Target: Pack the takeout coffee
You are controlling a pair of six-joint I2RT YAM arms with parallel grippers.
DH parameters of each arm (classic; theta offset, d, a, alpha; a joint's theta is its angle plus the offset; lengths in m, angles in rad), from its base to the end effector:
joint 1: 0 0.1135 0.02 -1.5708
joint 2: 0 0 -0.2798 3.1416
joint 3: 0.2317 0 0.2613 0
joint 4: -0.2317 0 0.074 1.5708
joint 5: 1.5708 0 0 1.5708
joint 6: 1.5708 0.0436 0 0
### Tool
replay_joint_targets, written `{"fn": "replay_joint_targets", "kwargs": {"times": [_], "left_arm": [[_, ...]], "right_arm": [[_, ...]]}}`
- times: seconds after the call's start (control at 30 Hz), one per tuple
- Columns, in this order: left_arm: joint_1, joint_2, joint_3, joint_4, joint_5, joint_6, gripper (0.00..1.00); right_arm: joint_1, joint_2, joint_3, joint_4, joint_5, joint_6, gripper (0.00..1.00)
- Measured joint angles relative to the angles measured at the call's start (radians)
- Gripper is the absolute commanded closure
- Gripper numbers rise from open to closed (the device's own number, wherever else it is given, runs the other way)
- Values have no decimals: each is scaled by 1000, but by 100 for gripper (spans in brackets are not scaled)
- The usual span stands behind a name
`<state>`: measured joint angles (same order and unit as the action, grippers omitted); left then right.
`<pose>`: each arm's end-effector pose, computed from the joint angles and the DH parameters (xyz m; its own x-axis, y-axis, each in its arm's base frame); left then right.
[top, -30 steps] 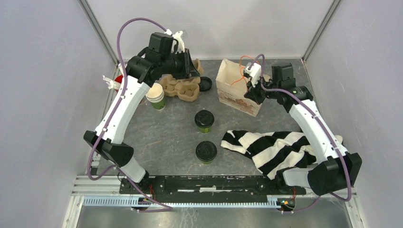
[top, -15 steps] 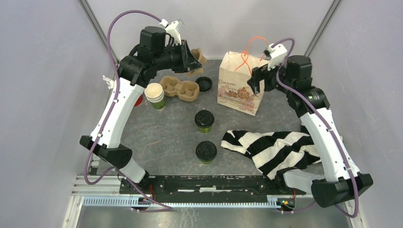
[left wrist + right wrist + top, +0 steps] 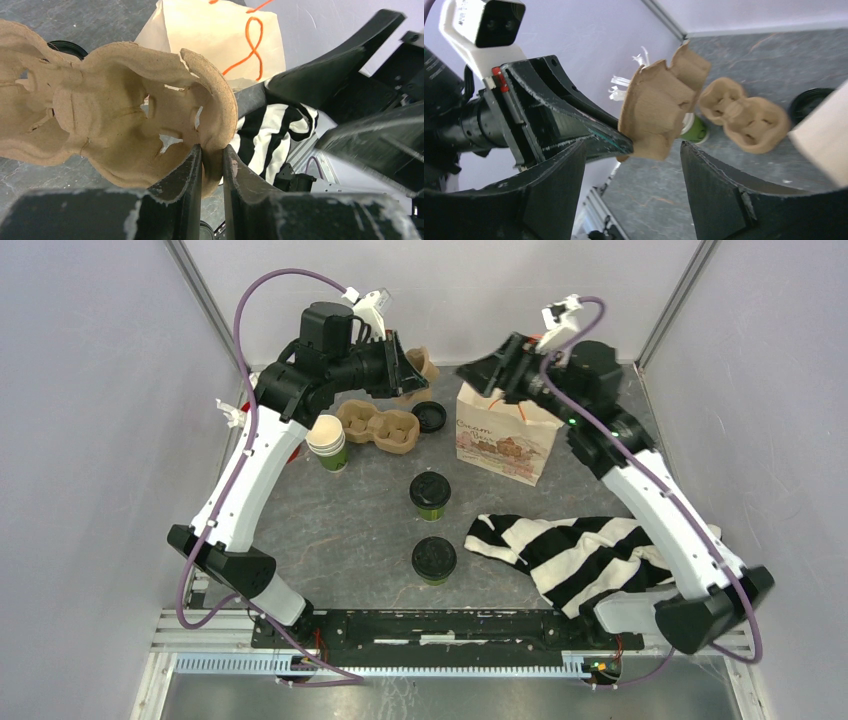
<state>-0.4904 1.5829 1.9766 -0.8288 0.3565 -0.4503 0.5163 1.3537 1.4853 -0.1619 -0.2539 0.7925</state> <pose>0.2922 -0.1733 0.4978 -0.6484 -0.1162 -0.7524 0.4869 0.6965 -0.5271 0.2730 0.1676 0.4761 -0.5142 0.5007 -0.6963 -0.4700 0.5146 0.7171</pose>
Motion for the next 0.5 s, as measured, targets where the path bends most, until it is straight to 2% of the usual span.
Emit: {"fn": "replay_joint_targets", "kwargs": {"times": [0.2, 0.33, 0.5], "left_arm": [[0, 0, -2, -2, -28, 2, 98], [-1, 0, -4, -3, -47, 21, 98], [-3, 0, -5, -4, -66, 33, 98]], "right_arm": [[75, 135, 74, 40, 61, 112, 39], [97, 177, 149, 32, 102, 122, 54], [115, 179, 175, 21, 146, 127, 60]]}}
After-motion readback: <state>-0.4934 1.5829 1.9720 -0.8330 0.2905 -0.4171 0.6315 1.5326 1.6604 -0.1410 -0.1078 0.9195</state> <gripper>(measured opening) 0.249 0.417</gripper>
